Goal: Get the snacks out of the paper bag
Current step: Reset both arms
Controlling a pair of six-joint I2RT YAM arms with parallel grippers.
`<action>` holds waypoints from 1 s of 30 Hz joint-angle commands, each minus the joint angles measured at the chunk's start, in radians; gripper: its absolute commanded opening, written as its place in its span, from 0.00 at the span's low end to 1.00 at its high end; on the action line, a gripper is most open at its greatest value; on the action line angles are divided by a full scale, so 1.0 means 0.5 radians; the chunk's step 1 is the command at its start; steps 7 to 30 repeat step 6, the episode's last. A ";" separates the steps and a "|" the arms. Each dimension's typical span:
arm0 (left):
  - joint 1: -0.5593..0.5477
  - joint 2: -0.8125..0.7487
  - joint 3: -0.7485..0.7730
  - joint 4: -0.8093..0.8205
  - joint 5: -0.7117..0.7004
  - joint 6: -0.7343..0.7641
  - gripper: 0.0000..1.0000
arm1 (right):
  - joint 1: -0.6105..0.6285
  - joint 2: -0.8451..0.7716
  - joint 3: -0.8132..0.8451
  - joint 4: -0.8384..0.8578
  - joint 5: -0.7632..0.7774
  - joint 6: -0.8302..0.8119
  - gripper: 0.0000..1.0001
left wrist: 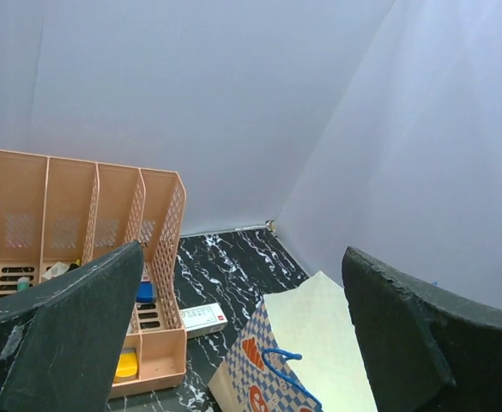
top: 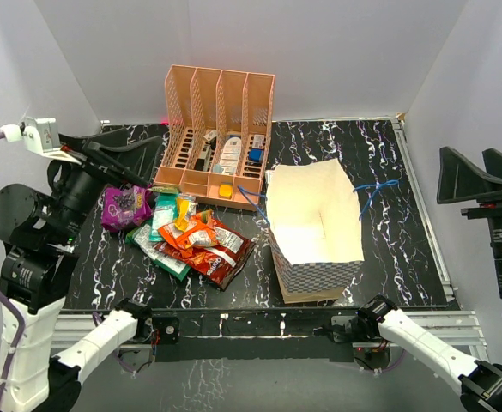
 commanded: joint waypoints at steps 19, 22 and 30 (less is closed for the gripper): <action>0.011 -0.124 -0.067 0.016 -0.069 0.095 0.98 | 0.005 0.115 0.067 0.016 0.060 -0.039 0.98; 0.011 -0.124 -0.067 0.016 -0.069 0.095 0.98 | 0.005 0.115 0.067 0.016 0.060 -0.039 0.98; 0.011 -0.124 -0.067 0.016 -0.069 0.095 0.98 | 0.005 0.115 0.067 0.016 0.060 -0.039 0.98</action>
